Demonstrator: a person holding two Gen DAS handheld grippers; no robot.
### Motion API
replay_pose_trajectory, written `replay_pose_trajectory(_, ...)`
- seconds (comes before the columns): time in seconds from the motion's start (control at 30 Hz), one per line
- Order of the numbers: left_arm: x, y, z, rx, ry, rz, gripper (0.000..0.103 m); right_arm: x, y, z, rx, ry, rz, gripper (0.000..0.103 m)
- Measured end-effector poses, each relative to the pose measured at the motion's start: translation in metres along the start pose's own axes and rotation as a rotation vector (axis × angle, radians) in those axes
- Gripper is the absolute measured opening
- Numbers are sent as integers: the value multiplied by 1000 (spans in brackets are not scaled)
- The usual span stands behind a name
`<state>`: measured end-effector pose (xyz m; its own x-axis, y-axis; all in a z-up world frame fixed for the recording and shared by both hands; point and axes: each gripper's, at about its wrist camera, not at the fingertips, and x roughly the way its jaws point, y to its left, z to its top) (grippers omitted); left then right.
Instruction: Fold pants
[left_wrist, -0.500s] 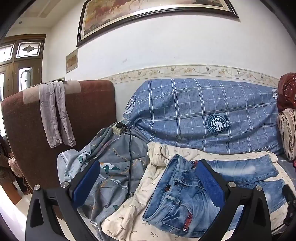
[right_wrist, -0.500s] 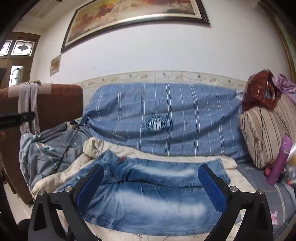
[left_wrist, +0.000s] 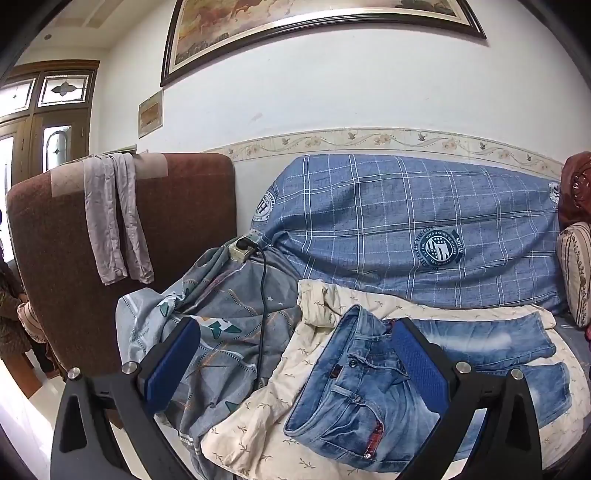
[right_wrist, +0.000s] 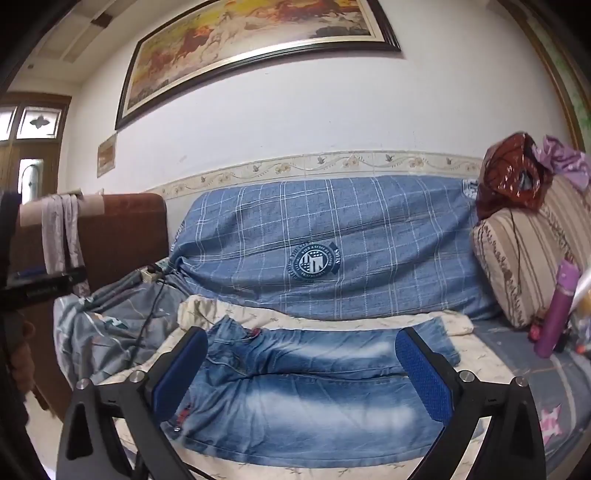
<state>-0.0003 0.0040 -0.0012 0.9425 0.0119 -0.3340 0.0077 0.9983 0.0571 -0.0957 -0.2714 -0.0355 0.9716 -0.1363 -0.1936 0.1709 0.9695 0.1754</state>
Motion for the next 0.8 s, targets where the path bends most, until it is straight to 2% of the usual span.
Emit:
replay_pose_trajectory(0.17, 2, -5, -1, 15, -4, 3, 103, 2, 10, -15, 12, 1, 3, 103)
replay_pose_trajectory(0.43, 2, -13, -4, 37, 0, -9, 103, 3, 5, -22, 8, 1, -20, 103)
replay_pose_trajectory(0.63, 3, -20, -6, 52, -2, -15, 103, -1, -4, -22, 59, -15, 25, 103)
replay_pose_trajectory(0.8, 5, -25, -9, 58, 5, -26, 103, -3, -12, -22, 83, -21, 27, 103)
